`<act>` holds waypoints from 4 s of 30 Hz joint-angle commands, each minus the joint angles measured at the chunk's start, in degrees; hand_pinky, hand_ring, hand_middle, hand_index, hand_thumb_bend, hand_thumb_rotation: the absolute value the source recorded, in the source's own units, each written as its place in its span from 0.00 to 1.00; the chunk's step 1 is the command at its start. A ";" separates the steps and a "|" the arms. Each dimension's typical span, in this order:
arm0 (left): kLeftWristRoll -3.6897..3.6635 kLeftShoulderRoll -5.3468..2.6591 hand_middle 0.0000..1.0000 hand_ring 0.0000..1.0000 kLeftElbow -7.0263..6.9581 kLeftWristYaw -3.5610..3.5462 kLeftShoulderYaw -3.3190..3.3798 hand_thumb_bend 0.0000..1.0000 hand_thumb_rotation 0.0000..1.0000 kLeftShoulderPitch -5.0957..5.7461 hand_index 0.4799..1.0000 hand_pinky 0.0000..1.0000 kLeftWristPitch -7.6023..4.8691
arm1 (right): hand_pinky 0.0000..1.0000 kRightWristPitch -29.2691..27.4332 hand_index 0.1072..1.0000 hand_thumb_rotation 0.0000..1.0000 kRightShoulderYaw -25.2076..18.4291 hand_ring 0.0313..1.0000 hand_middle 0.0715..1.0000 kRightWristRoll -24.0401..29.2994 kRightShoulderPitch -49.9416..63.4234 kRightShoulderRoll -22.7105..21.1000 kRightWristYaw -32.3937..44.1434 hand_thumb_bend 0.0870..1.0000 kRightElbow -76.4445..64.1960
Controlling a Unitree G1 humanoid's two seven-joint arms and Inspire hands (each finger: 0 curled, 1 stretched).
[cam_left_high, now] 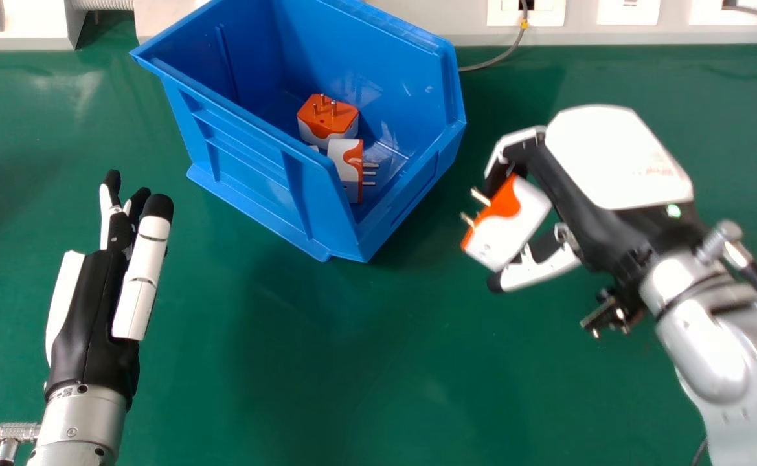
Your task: Pick all objects and put in blue box
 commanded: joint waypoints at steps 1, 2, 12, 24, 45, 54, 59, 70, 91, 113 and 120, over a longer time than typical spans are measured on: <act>0.18 0.14 0.99 0.97 -1.19 0.11 -0.07 0.52 1.00 0.33 1.00 0.92 -1.22 | 0.06 -1.45 0.41 0.12 0.38 0.08 0.17 -0.22 -5.25 0.41 -2.36 0.45 1.46; 0.12 0.15 0.99 0.97 -1.05 0.07 -0.04 0.52 1.00 0.43 1.00 0.92 -1.40 | 0.05 -1.76 0.41 0.12 0.74 0.08 0.16 -0.36 -6.61 0.50 -2.76 0.45 2.59; 1.26 0.20 0.99 0.96 -1.65 0.43 -0.41 0.51 1.00 2.95 1.00 0.92 -2.99 | 0.03 -4.76 0.41 0.14 5.99 0.05 0.10 -0.05 -21.51 4.17 -8.23 0.44 20.56; 1.37 -0.37 0.99 0.97 -2.05 0.35 -0.99 0.51 1.00 5.38 0.99 0.91 -5.24 | 0.02 -8.25 0.42 0.13 12.38 0.05 0.09 0.69 -41.39 13.07 -17.74 0.45 52.75; 0.82 -2.38 0.98 0.95 -3.85 0.39 -1.64 0.50 1.00 8.30 0.97 0.89 -5.83 | 0.06 -4.86 0.42 0.11 24.79 0.07 0.11 -1.65 -63.30 25.91 -25.41 0.46 88.24; 1.04 -2.96 0.98 0.95 -4.48 0.41 -2.22 0.51 1.00 9.10 0.96 0.89 -6.63 | 0.07 -4.90 0.41 0.11 25.41 0.08 0.12 0.33 -64.50 27.08 -27.47 0.47 89.70; 0.95 -3.12 0.98 0.95 -4.92 0.52 -2.60 0.51 1.00 9.45 0.96 0.89 -6.60 | 0.10 -5.04 0.41 0.09 23.90 0.11 0.16 2.77 -63.99 27.05 -27.87 0.47 89.98; 1.03 -2.90 0.98 0.95 -4.10 0.61 -2.66 0.52 1.00 8.70 0.96 0.89 -6.62 | 0.21 -5.14 0.45 0.02 26.14 0.28 0.35 1.61 -62.98 25.50 -30.12 0.47 89.88; 2.90 -1.72 0.97 0.94 -0.78 1.60 -2.59 0.54 1.00 4.88 0.97 0.88 -5.10 | 0.67 -8.26 0.79 0.22 16.69 0.81 0.84 9.47 -50.61 17.12 -35.57 0.42 67.50; 1.97 -0.42 0.98 0.95 3.17 1.25 -1.51 0.52 1.00 0.24 0.99 0.90 -4.18 | 0.67 -9.94 0.81 0.34 2.62 0.81 0.85 9.15 -3.63 -2.35 -26.21 0.30 10.15; 1.74 0.21 0.98 0.96 3.93 0.99 -0.96 0.52 1.00 -0.55 0.99 0.90 -3.93 | 0.68 -9.58 0.84 0.30 -3.15 0.81 0.86 16.48 8.61 -1.93 -21.79 0.30 6.59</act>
